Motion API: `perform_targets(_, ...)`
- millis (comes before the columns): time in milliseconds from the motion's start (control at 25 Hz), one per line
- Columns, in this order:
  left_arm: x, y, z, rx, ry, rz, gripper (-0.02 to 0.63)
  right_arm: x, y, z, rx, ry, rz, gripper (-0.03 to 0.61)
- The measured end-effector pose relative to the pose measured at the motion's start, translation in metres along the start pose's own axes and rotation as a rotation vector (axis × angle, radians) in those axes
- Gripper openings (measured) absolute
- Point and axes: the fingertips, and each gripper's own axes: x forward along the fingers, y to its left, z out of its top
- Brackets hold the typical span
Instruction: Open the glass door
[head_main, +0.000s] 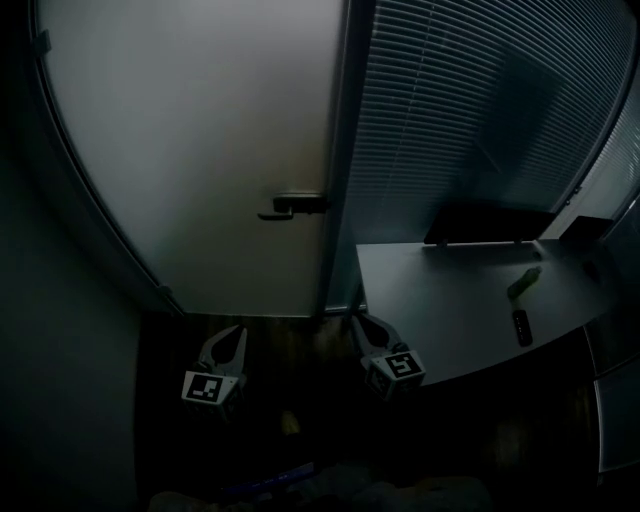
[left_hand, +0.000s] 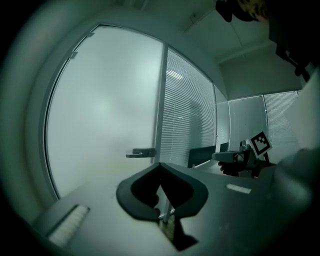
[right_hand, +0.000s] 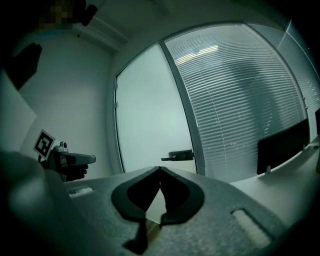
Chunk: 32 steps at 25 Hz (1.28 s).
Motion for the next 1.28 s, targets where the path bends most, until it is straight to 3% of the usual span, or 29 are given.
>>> perform_targets(520,0.053,0.048,0.004,0.038,0.000,-0.126,0.003,0.052,0.002,-0.005,0.008,-0.010,-0.103,0.003)
perform_targets(1040,0.125,0.067,0.002,0.058,0.027,-0.165,0.003,0.089,-0.046,-0.013,0.042,0.030,-0.201,0.003)
perform_targets(1280,0.162,0.078,0.010,0.094,0.029,-0.181,0.003,0.118,-0.064,-0.004,0.060,0.017,-0.207,0.003)
